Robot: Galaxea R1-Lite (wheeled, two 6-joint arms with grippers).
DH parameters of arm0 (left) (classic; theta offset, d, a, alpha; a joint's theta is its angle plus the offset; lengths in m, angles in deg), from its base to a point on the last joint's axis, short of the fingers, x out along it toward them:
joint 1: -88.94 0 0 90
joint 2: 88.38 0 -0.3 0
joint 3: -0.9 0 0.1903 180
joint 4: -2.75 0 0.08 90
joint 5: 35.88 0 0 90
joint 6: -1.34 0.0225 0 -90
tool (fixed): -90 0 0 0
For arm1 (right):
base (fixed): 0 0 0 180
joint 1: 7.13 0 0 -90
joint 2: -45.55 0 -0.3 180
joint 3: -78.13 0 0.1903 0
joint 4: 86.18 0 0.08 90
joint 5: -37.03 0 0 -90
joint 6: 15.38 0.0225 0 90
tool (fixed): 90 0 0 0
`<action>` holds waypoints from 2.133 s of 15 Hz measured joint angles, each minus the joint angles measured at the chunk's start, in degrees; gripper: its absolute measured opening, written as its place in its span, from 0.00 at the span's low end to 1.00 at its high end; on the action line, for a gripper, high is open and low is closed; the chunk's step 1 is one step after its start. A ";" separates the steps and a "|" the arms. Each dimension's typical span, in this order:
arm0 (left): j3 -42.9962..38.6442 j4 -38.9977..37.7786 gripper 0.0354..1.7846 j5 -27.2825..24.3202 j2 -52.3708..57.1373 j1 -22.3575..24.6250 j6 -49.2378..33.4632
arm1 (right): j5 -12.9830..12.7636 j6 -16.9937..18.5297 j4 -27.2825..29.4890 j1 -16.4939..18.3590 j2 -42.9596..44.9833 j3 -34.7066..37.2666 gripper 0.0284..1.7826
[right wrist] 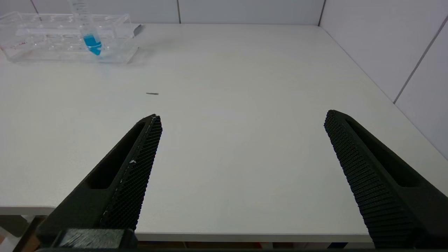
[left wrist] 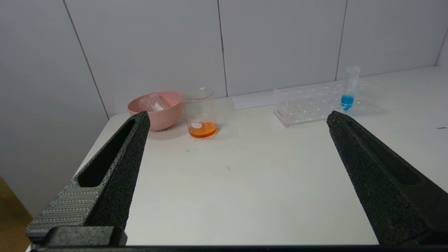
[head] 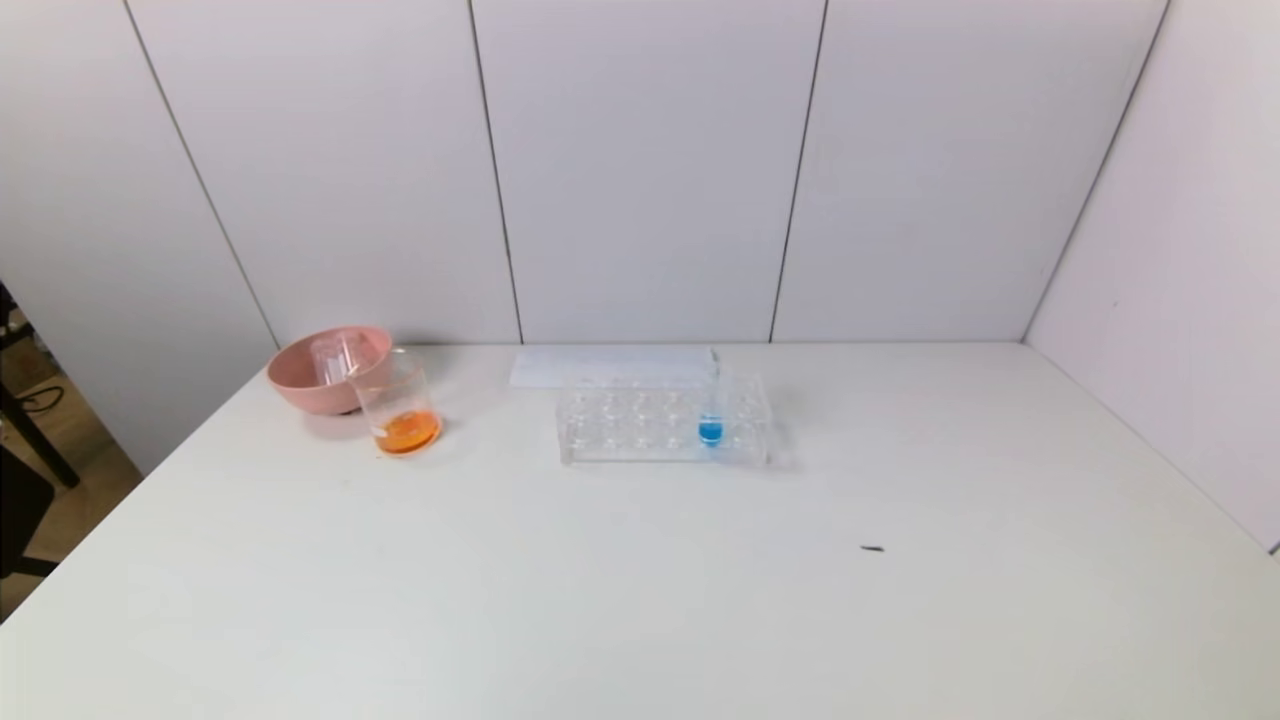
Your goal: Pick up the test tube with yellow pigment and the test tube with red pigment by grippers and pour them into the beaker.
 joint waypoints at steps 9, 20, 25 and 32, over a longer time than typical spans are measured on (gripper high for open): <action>-9.75 -2.38 0.99 1.29 2.39 0.09 2.23 | 0.00 0.00 0.00 0.00 0.00 0.00 0.95; -11.96 5.01 0.99 7.22 2.41 0.13 4.38 | 0.00 0.00 0.00 0.00 0.00 0.00 0.95; -11.96 4.85 0.99 6.84 2.39 0.11 4.27 | 0.00 0.00 0.00 0.00 0.00 0.00 0.95; -11.96 4.77 0.99 7.11 2.39 0.11 4.30 | 0.00 0.06 -0.02 0.00 0.00 0.00 0.95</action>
